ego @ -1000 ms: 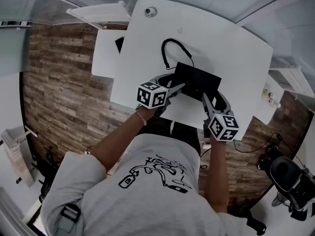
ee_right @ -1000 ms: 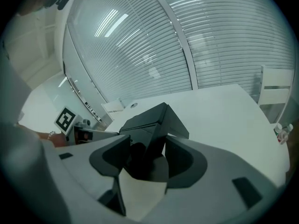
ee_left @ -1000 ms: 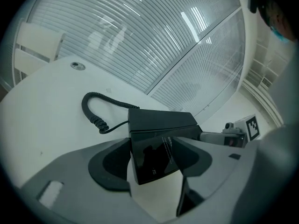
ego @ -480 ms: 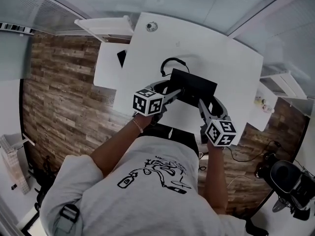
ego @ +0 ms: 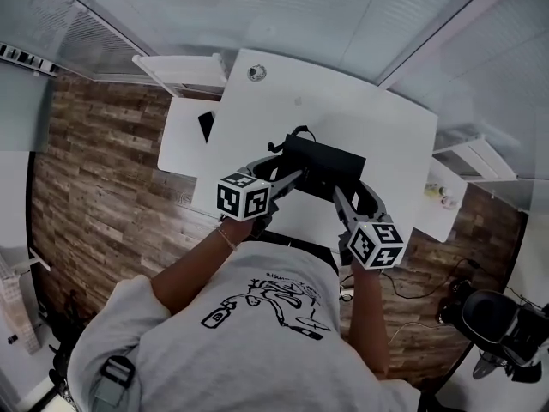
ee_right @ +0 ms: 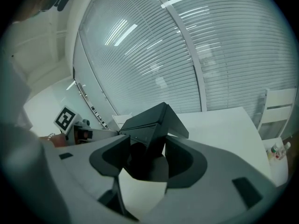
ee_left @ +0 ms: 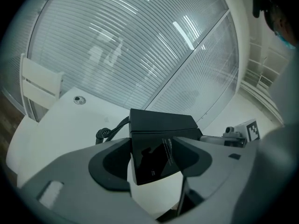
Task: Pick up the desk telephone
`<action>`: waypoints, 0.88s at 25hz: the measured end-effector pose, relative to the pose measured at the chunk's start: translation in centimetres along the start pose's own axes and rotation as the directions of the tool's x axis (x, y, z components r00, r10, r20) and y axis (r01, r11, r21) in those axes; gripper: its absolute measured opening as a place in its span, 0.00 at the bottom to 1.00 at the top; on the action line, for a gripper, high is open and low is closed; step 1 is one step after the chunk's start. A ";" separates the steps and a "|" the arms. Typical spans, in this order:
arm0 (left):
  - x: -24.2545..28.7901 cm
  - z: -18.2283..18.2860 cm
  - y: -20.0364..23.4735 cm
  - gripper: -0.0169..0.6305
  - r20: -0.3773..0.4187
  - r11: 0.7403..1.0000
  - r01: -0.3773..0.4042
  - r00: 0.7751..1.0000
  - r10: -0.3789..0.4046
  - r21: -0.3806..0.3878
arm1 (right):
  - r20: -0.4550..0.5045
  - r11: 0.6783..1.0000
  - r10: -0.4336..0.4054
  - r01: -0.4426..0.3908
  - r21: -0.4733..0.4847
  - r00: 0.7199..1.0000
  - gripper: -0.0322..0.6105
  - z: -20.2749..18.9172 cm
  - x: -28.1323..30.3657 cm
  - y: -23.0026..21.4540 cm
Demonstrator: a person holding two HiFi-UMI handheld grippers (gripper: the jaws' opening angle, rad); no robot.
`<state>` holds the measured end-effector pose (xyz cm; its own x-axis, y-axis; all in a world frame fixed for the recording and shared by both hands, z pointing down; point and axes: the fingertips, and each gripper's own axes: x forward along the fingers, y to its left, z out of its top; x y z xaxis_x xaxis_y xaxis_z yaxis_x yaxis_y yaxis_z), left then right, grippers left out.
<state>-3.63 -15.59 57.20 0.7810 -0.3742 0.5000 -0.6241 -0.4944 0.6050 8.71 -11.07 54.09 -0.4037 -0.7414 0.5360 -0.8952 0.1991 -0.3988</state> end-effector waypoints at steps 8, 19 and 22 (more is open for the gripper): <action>-1.3 3.5 -3.0 0.44 0.040 1.000 0.003 0.999 -0.003 0.010 | 0.063 1.000 0.012 -0.012 0.003 0.998 0.39 4.0 -2.4 0.7; -3.8 6.1 -6.6 0.44 0.064 0.999 0.035 0.997 -0.034 -0.010 | 0.118 0.998 0.011 -0.004 -0.056 0.993 0.39 8.9 -6.1 3.3; -4.7 7.0 -7.5 0.44 0.078 0.999 0.034 0.996 -0.034 0.008 | 0.131 0.999 0.018 -0.011 -0.052 0.991 0.39 9.6 -6.8 3.8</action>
<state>-2.50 -15.61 45.94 0.8011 -0.4170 0.4292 -0.5973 -0.5132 0.6163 9.88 -11.40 41.83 -0.3910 -0.8155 0.4267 -0.8993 0.2399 -0.3655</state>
